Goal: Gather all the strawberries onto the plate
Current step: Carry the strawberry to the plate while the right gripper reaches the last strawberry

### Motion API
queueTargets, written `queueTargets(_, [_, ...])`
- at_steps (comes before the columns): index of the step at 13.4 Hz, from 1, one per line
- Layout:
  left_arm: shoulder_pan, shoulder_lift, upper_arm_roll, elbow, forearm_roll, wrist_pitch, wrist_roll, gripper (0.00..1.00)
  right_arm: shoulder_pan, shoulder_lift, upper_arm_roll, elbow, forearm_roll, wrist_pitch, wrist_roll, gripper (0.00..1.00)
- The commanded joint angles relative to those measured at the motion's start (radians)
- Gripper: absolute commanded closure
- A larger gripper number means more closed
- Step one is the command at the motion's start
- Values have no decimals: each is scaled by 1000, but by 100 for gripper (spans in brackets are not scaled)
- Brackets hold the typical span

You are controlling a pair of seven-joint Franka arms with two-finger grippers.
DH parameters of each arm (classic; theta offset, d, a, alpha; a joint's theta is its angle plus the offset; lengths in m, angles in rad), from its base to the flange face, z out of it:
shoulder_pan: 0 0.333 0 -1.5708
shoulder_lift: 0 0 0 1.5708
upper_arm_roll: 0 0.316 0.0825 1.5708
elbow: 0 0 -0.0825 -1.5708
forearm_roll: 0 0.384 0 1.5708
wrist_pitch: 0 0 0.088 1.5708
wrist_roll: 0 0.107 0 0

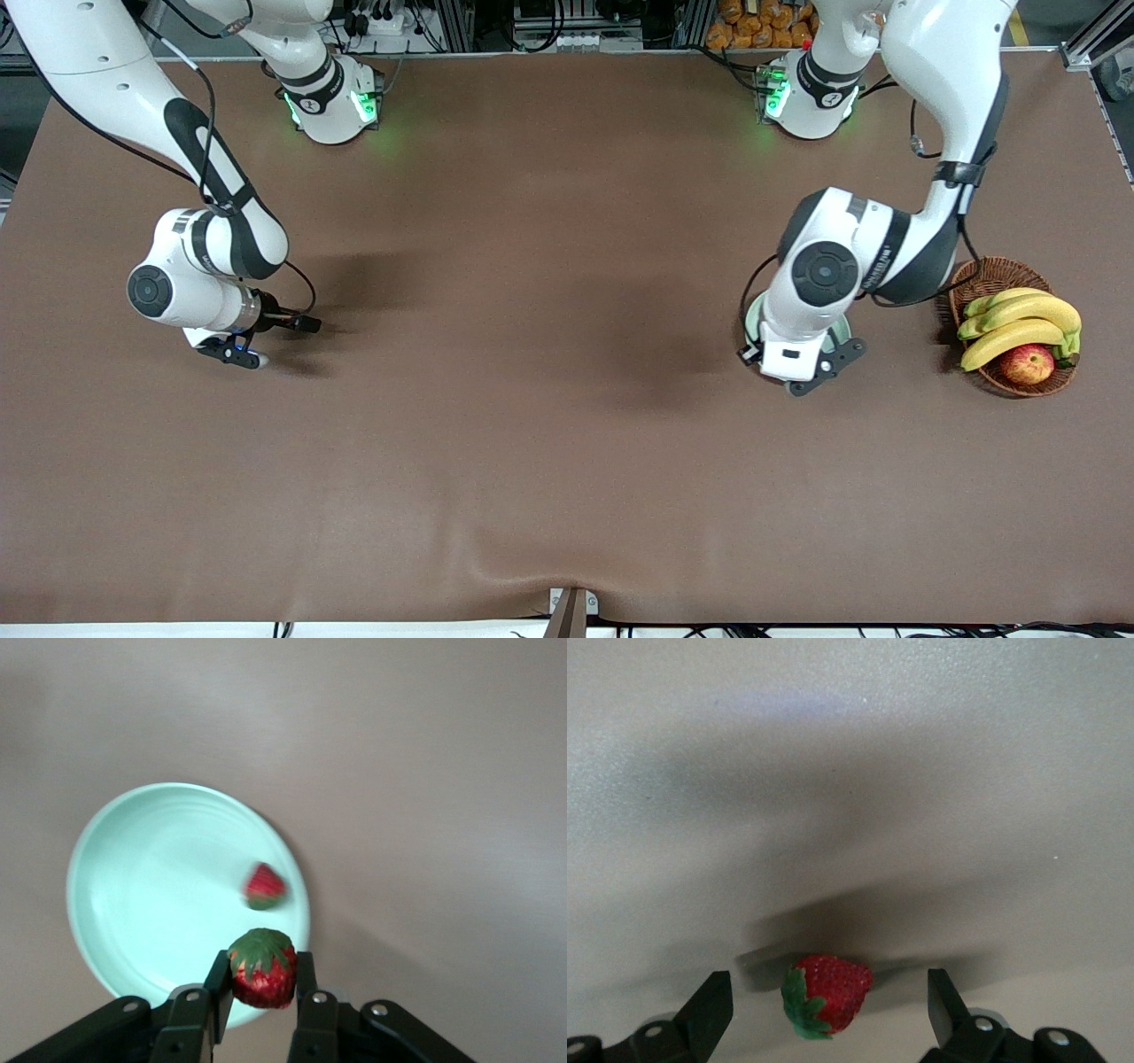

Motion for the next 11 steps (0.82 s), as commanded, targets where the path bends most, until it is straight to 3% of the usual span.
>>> queueTargets(1, [79, -25, -11, -57, -4, 4, 139, 100, -3, -8, 8, -9, 16, -2, 2, 40])
queueTargets(3, [123, -16, -11, -81, 2, 11, 205, 100, -3, -11, 8, -9, 16, -8, 3, 69])
queueTargets(5, [131, -10, -10, -117, 4, 40, 220, 100, -1, -20, 12, -9, 16, -49, 3, 86])
queueTargets(7, [136, 13, -10, -132, 4, 92, 220, 100, 12, -32, 12, -7, 16, -60, 3, 90])
queueTargets(11, [145, 56, -8, -144, 5, 155, 220, 100, 43, -68, 21, 19, 14, -58, -1, 91])
